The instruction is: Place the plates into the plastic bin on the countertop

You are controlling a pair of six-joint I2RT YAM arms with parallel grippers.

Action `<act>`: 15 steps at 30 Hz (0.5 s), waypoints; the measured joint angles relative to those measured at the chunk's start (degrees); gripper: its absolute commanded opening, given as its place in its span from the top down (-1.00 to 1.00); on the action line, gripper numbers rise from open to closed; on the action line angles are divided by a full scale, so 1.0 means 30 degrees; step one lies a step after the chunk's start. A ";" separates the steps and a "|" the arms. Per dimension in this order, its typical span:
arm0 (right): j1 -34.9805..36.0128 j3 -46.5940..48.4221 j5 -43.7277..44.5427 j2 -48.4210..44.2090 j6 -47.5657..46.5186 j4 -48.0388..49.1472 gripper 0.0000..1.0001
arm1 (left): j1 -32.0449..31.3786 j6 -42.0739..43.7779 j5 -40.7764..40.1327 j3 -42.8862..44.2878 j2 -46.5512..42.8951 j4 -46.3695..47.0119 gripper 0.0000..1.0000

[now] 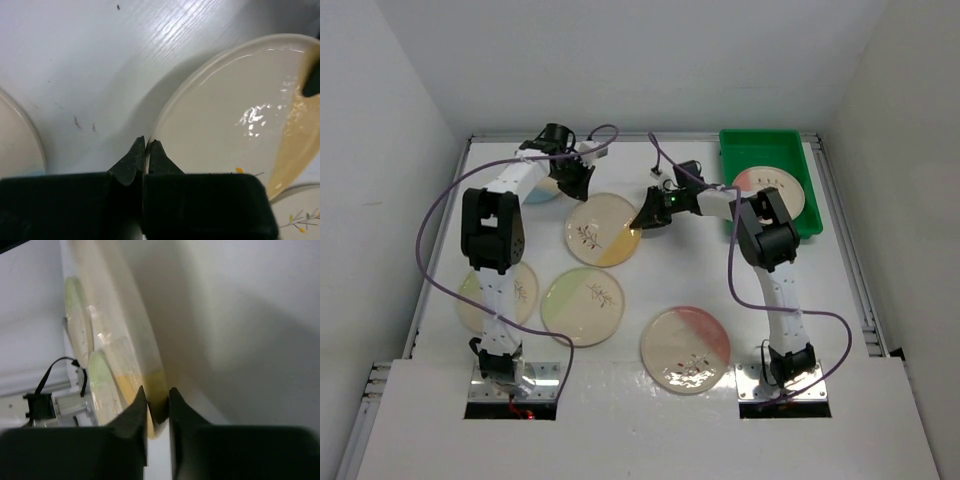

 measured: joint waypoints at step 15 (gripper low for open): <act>-0.4306 -0.5034 0.3555 -0.7351 0.4138 0.3177 1.00 | 0.1712 -0.0714 -0.0051 0.1501 0.0335 0.0510 -0.15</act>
